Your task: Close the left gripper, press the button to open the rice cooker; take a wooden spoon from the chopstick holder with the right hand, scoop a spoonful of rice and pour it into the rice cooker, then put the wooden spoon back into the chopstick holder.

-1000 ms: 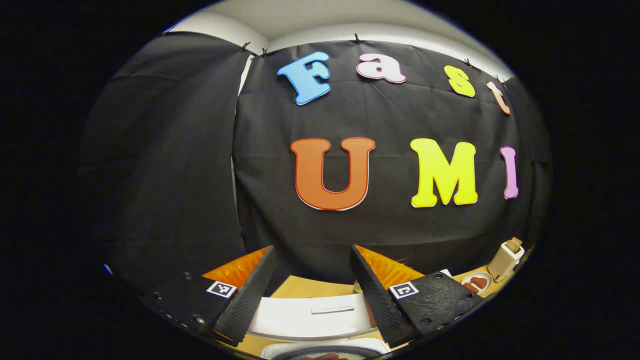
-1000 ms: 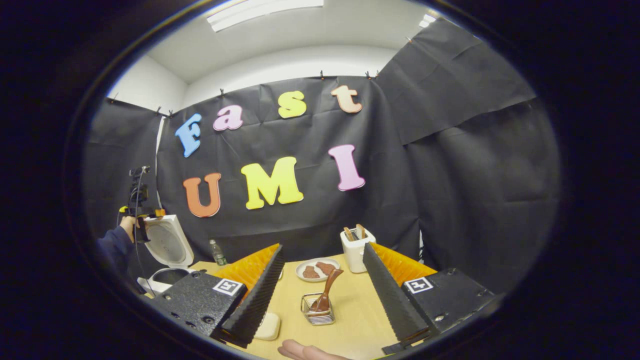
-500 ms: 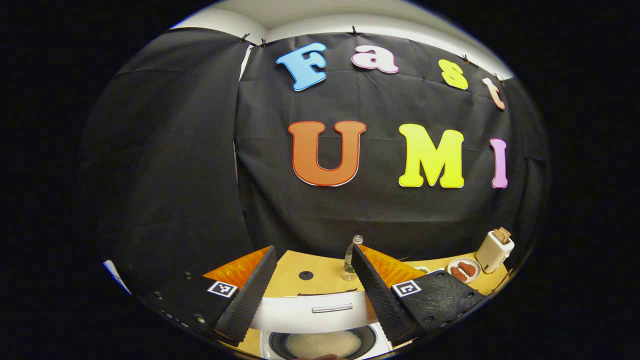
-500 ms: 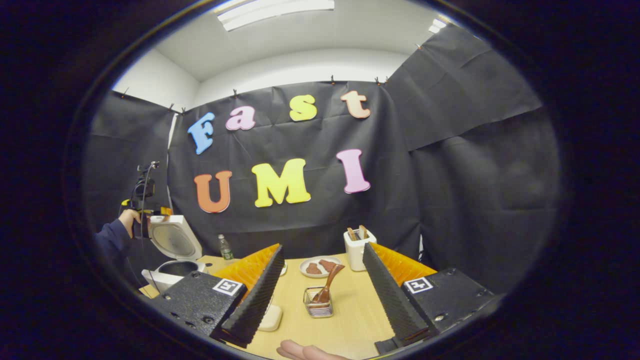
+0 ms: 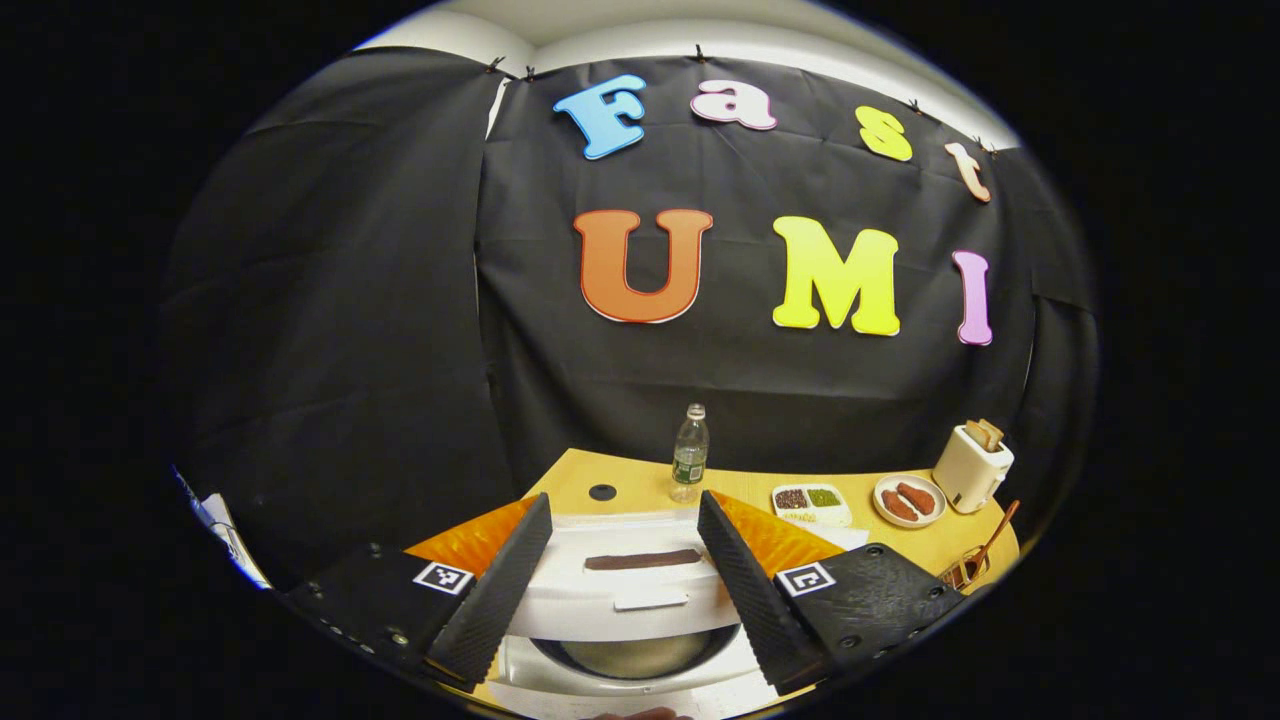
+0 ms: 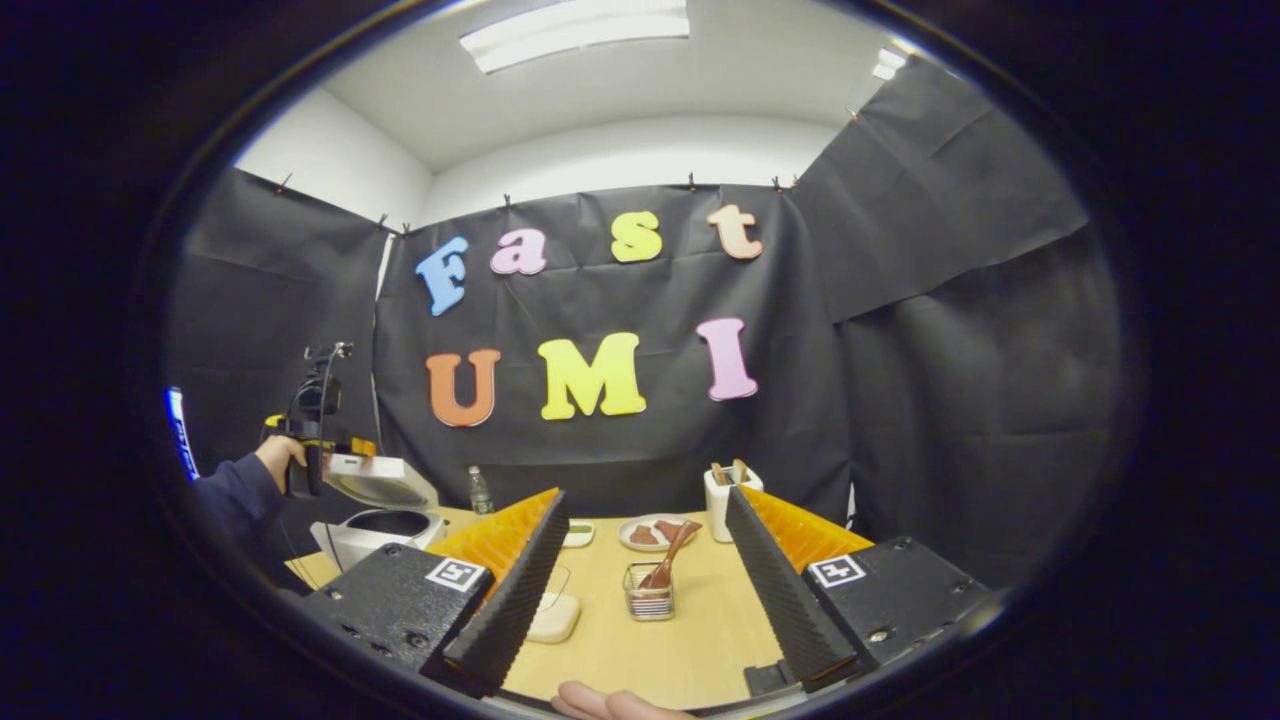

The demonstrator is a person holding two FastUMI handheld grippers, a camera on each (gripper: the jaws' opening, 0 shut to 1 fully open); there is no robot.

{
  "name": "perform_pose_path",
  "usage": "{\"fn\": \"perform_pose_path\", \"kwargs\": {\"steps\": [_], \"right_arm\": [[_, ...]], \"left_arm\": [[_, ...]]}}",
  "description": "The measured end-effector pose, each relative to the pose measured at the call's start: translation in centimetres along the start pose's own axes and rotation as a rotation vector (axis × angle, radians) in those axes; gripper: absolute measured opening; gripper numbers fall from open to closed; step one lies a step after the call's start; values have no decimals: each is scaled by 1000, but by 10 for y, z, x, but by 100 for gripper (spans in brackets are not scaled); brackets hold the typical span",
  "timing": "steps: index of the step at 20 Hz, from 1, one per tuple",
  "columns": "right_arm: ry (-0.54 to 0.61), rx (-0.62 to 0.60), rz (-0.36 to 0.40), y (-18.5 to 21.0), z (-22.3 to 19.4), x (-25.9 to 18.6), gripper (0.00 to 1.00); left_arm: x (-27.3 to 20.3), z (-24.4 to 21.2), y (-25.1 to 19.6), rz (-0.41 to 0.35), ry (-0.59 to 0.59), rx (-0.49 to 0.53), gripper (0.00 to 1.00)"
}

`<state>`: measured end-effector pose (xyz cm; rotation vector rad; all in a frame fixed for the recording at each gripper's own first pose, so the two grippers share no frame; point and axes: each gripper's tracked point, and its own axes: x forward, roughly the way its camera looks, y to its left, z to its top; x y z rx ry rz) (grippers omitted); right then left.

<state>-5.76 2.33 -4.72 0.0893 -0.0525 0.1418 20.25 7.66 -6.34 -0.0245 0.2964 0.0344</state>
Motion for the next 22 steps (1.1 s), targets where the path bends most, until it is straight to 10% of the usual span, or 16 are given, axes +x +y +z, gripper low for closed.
{"fn": "perform_pose_path", "kwargs": {"steps": [22], "right_arm": [[33, -112, 95, 52, -18, -37, 100]], "left_arm": [[-20, -114, -10, -18, 267, 42, 98]]}}
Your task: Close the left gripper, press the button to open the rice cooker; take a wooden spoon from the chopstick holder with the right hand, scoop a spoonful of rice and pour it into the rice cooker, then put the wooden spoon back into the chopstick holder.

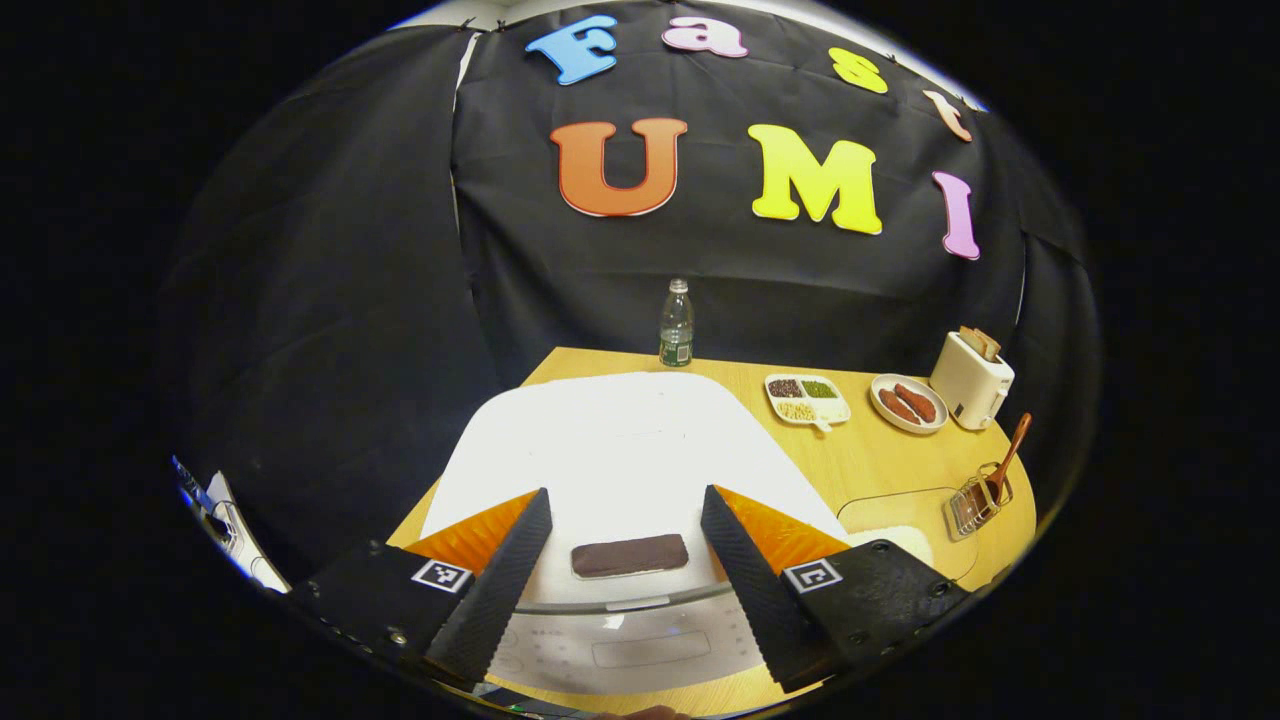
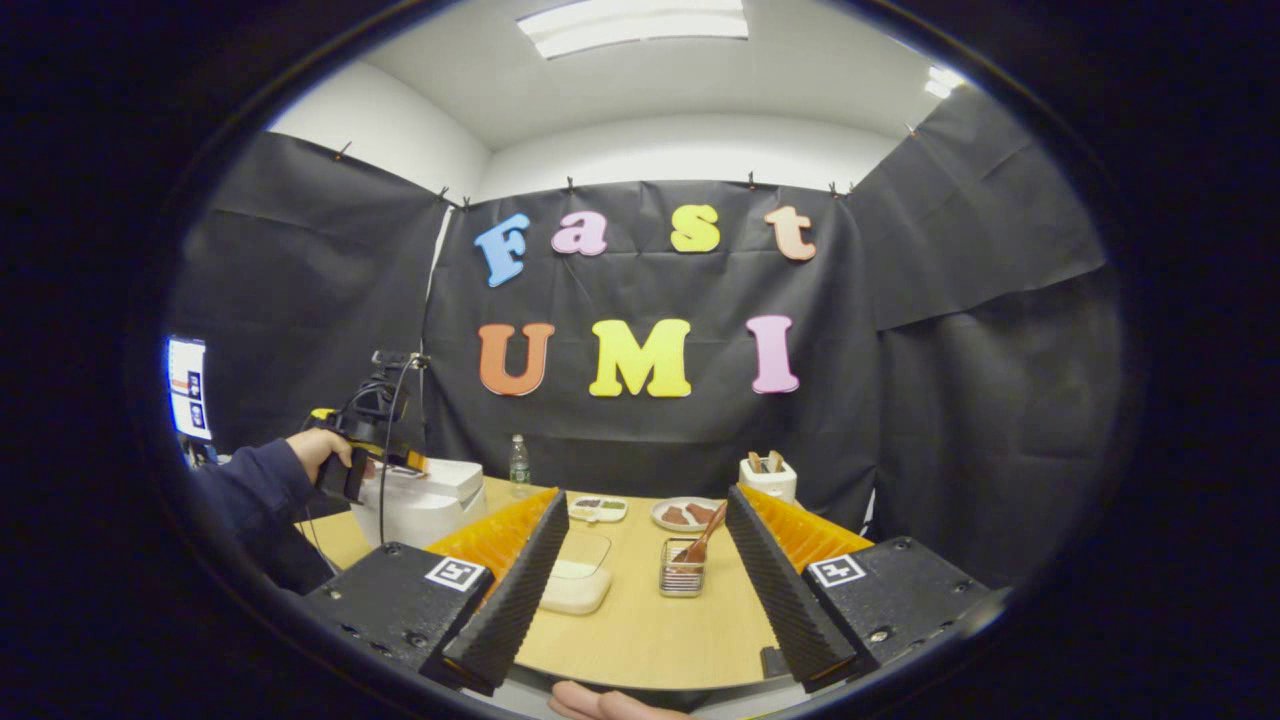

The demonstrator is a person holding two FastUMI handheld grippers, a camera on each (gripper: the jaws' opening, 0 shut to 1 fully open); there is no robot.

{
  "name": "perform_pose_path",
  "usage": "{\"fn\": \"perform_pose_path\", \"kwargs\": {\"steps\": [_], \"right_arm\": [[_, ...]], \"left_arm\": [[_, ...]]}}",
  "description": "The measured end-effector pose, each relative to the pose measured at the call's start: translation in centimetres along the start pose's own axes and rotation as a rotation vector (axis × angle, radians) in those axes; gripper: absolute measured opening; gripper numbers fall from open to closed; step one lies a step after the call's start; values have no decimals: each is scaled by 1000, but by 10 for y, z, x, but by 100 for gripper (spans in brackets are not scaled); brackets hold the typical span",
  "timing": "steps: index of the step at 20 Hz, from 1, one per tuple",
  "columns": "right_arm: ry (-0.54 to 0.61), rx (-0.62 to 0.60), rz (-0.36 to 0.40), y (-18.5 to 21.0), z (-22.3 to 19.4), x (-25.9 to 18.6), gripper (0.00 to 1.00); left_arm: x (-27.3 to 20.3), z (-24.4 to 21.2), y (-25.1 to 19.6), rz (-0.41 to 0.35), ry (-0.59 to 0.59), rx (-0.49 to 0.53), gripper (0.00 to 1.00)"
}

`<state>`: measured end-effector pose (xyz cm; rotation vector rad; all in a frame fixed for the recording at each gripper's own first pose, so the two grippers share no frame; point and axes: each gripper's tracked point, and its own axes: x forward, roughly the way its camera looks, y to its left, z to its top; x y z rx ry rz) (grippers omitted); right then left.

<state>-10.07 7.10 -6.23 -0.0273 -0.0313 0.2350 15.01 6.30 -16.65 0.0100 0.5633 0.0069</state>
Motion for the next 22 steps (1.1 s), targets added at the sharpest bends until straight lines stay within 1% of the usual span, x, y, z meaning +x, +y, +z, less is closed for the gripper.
{"fn": "perform_pose_path", "kwargs": {"steps": [2, 4, 7, 10, 13, 14, 15, 16, 18, 19, 20, 21, 22], "right_arm": [[-3, 3, 0, -2, -2, -3, 100], [2, 4, -3, -4, -3, -2, 100], [7, 8, -17, -8, -3, 2, 100], [4, 15, -31, -12, -3, 2, 100], [-1, 7, -38, -13, -1, 3, 100], [-3, 4, -42, -14, 0, 3, 100], [-7, 1, -48, -16, 1, 4, 98], [-11, -1, -52, -17, 2, 3, 100], [-16, -5, -62, -19, 6, 4, 100], [-20, -7, -65, -20, 8, 5, 98], [-26, -9, -68, -20, 11, 5, 100], [-33, -9, -72, -21, 15, 5, 98], [-42, -8, -75, -22, 19, 4, 100]], "left_arm": [[1, -6, 0, 19, -9, 3, 98], [1, -2, 1, 30, -55, 1, 98], [3, -4, 0, 26, -89, 15, 99], [4, -3, 1, 18, -114, 0, 99], [5, -3, 1, 34, -146, -4, 99], [5, -3, 2, 39, -158, -3, 99], [6, -4, 1, 41, -170, -1, 99], [8, -4, 2, 43, -184, -1, 99], [8, -3, 1, 47, -226, -7, 99], [7, -3, 1, 50, -245, 5, 99], [6, -4, 1, 50, -254, 1, 99], [7, -2, 1, 48, -265, -9, 99], [7, -3, 1, 48, -270, -18, 99]]}}
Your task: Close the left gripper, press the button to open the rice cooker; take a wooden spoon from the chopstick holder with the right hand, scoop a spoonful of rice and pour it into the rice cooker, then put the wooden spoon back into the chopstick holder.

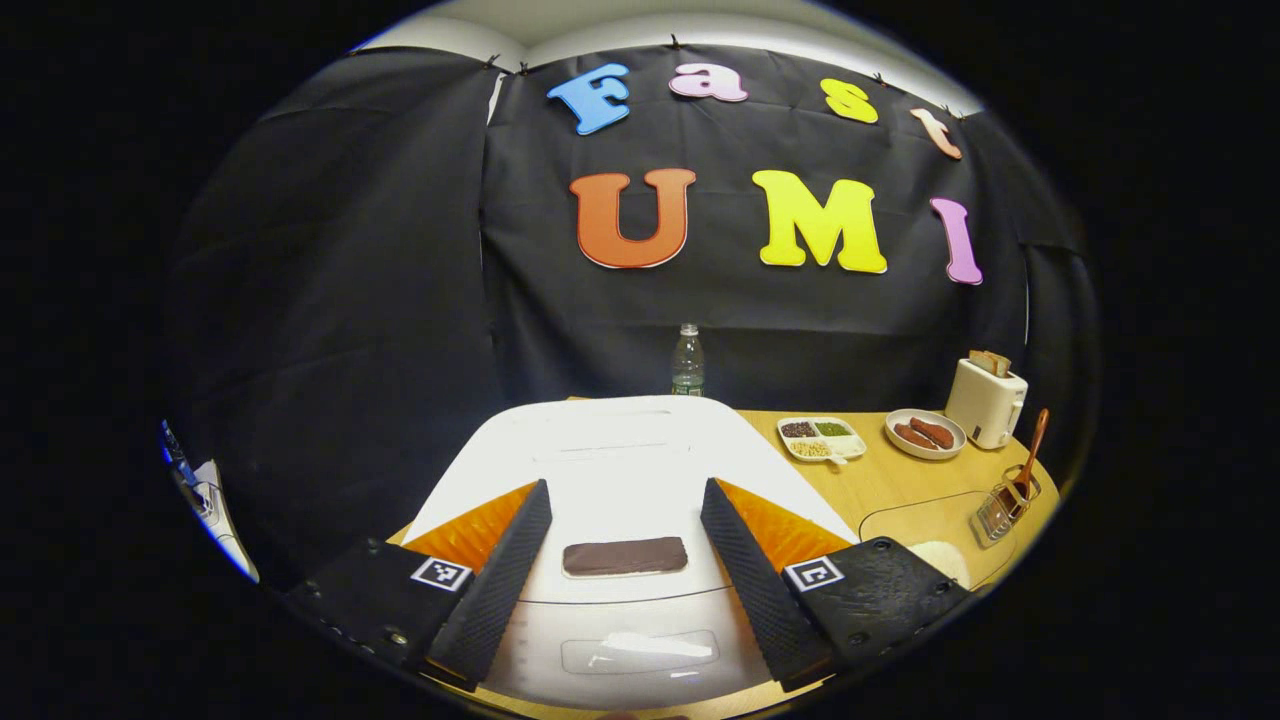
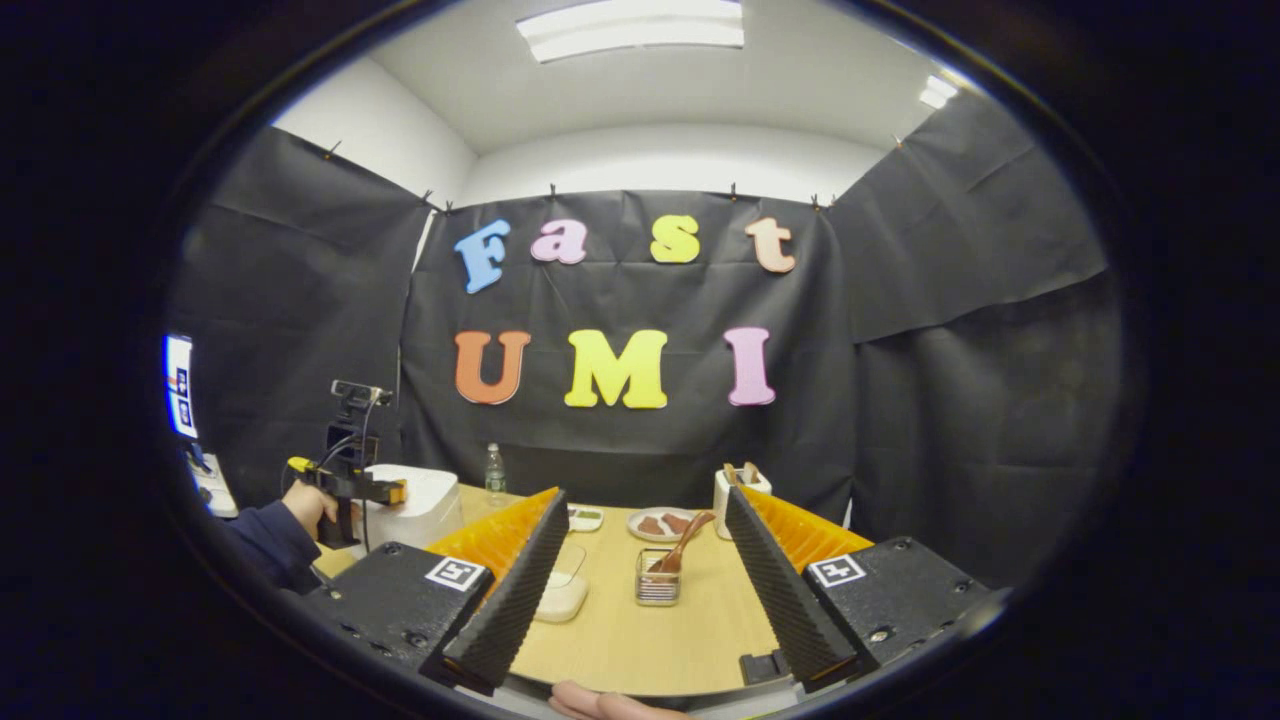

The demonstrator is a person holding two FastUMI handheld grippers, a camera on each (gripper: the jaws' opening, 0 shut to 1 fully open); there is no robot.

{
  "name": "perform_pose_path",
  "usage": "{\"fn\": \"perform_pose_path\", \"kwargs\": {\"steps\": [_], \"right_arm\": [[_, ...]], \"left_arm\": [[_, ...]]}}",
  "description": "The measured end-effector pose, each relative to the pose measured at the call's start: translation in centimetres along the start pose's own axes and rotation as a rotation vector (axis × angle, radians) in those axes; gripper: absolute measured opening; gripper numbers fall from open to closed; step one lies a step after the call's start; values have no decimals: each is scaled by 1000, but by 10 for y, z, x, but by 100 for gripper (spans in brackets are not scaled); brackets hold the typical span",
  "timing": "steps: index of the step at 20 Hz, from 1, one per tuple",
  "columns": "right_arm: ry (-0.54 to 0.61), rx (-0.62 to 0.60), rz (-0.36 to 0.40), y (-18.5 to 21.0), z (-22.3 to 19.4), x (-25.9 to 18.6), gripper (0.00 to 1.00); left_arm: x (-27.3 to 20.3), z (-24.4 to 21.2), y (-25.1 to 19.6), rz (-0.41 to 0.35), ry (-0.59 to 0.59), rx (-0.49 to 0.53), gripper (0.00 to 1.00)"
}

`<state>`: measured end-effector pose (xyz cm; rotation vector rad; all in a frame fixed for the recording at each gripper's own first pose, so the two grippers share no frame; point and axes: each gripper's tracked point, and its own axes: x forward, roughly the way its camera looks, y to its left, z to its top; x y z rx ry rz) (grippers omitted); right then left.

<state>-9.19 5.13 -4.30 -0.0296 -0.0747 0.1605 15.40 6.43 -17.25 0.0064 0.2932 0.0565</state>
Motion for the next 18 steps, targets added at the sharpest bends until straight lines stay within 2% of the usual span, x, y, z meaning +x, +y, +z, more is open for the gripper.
{"fn": "perform_pose_path", "kwargs": {"steps": [7, 11, 13, 18], "right_arm": [[-34, -6, -24, -7, 9, 4, 100], [-29, 8, -35, -10, 8, 9, 100], [-26, 15, -42, -12, 8, 11, 100], [-12, 29, -55, -19, 2, 19, 100]], "left_arm": [[-9, 6, -2, 32, -57, -7, 96], [-30, 15, -15, -3, -56, -27, 95], [-44, 23, -29, -48, -56, -58, 95], [-87, 53, -42, -67, -138, -30, 94]]}}
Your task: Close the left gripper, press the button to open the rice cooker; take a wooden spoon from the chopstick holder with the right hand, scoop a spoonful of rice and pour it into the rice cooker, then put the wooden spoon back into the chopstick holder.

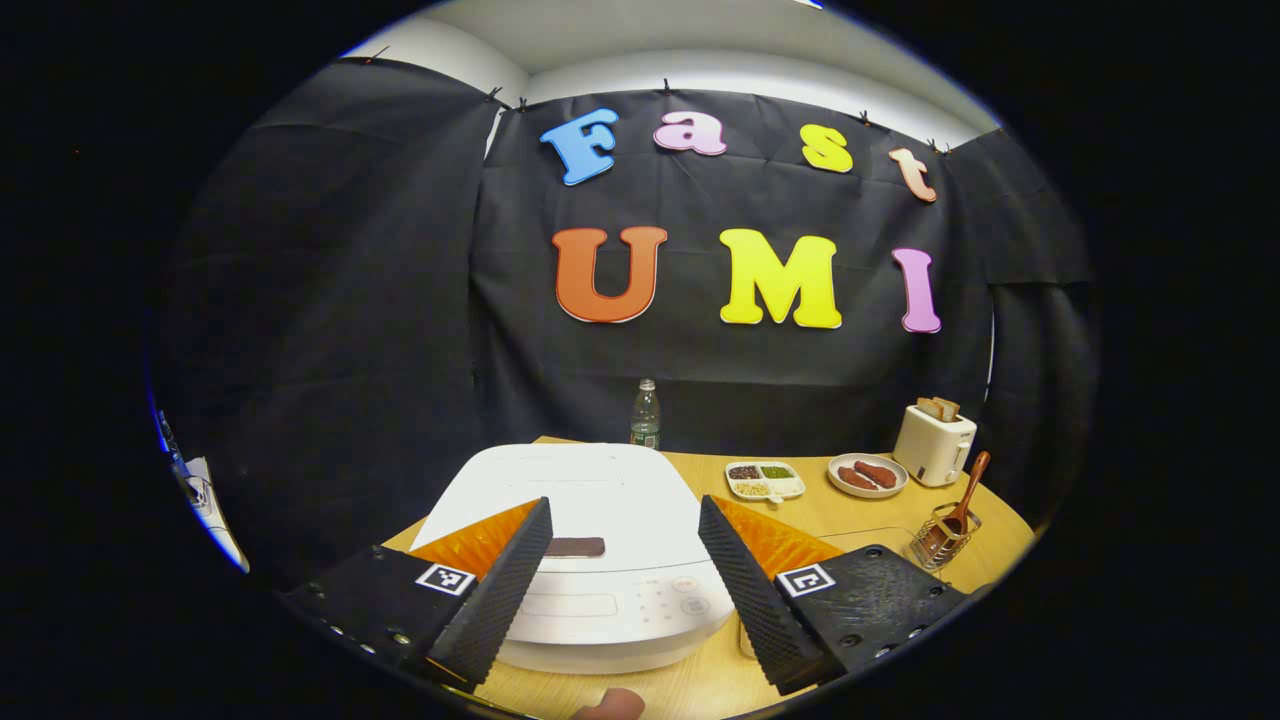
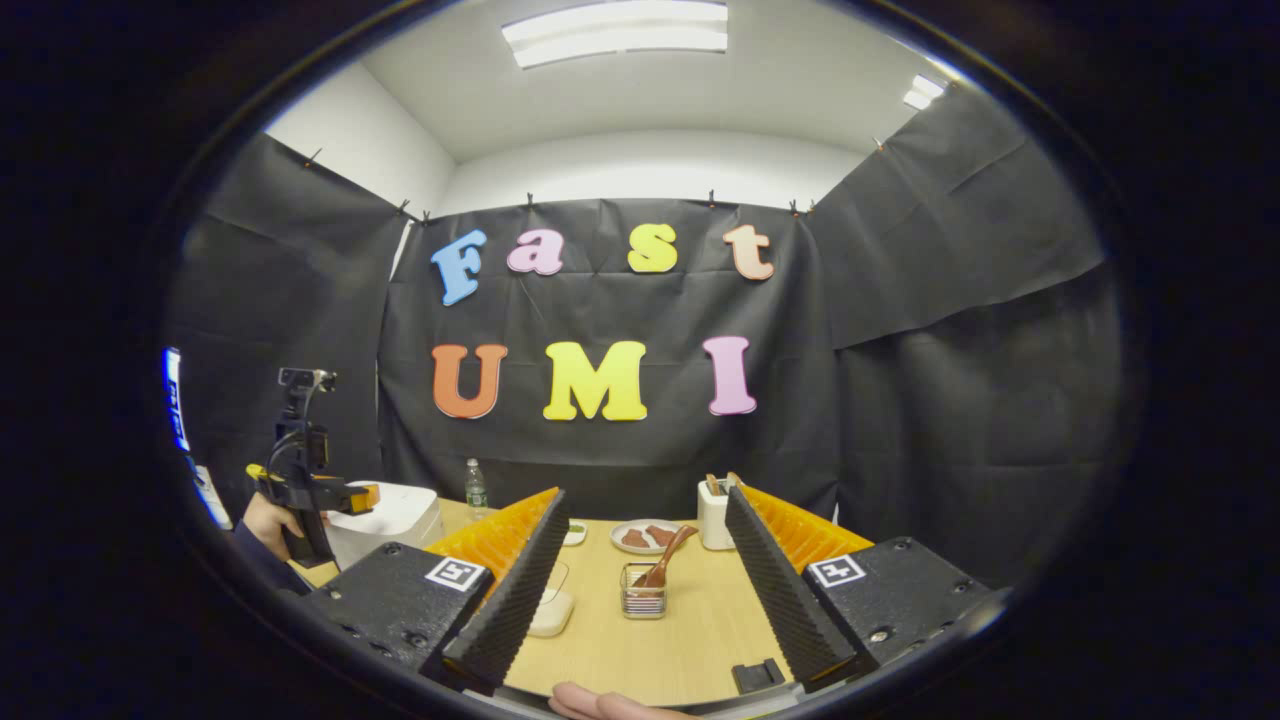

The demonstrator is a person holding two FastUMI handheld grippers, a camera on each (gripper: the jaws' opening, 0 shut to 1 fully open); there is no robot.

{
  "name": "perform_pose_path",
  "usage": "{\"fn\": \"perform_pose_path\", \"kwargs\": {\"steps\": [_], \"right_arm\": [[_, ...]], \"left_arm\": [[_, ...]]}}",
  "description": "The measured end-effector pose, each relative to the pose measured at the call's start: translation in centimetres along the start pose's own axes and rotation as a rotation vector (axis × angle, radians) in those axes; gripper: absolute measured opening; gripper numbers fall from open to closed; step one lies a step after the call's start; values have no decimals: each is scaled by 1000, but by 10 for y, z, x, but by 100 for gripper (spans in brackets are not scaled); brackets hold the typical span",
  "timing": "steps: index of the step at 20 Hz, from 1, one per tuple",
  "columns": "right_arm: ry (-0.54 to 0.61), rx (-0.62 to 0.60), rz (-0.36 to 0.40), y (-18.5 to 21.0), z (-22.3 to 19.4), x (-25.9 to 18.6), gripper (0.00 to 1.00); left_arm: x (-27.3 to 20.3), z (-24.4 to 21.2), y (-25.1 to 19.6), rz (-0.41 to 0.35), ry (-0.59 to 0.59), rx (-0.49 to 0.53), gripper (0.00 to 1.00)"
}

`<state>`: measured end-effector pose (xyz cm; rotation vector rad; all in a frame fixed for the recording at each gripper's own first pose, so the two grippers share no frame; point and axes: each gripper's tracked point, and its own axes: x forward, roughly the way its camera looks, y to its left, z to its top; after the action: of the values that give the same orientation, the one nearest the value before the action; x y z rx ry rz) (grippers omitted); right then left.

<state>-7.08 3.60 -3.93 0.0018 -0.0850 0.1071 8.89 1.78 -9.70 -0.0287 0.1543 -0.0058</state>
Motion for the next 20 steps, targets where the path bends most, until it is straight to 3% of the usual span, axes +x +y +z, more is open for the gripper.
{"fn": "perform_pose_path", "kwargs": {"steps": [3, 7, 10, 16, 20], "right_arm": [[18, 7, -8, -4, -6, 5, 100], [24, 3, -20, -10, -7, 7, 100], [20, 1, -32, -14, -7, 7, 98], [29, 0, -47, -24, -9, 8, 100], [35, 7, -61, -32, -12, 6, 100]], "left_arm": [[-35, 23, -14, -9, -55, 15, 94], [-83, 65, -49, -92, -163, -2, 94], [-115, 84, -58, -86, -212, 22, 94], [-161, 76, -89, -116, -262, 148, 94], [-175, 64, -97, -134, -254, 127, 95]]}}
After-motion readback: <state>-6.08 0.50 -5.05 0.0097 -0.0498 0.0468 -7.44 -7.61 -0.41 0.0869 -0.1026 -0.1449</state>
